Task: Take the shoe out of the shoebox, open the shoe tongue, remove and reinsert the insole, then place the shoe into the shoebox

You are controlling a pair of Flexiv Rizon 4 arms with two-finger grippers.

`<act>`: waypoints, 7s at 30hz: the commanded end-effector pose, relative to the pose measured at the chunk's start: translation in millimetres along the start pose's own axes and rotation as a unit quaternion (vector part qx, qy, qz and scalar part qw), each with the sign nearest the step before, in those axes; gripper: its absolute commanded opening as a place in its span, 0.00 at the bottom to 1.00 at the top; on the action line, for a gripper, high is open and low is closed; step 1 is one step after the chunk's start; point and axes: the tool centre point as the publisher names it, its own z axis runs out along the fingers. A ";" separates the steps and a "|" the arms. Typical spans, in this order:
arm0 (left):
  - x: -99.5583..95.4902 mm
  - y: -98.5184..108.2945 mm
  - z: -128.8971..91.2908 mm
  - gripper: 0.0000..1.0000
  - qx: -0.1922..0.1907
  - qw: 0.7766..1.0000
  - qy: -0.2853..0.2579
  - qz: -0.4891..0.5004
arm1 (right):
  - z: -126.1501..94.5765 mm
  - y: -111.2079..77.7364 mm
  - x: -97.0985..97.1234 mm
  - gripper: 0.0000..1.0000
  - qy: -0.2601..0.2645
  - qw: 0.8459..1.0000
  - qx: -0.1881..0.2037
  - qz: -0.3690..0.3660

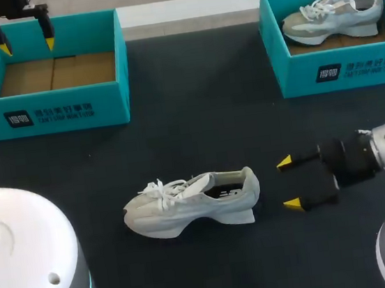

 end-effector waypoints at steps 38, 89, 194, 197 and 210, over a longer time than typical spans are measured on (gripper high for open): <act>0.1 0.6 -0.2 1.00 0.000 1.000 0.000 0.000 | 96.6 38.4 9.3 1.00 0.049 0.998 -0.049 0.004; 0.1 0.6 -0.2 1.00 0.000 1.000 0.000 0.000 | 65.2 13.5 8.8 0.00 0.044 0.999 0.003 0.008; 259.4 249.4 25.6 1.00 -0.038 0.986 -0.098 -0.129 | 69.8 -2.8 13.2 0.00 0.069 0.997 0.017 0.012; 273.2 258.4 27.3 1.00 -0.047 0.986 -0.104 -0.119 | 69.8 -2.8 13.2 0.00 0.069 0.997 0.017 0.012; 316.6 297.0 34.6 1.00 -0.040 0.982 -0.144 -0.111 | 69.8 -2.8 13.2 0.00 0.069 0.997 0.017 0.012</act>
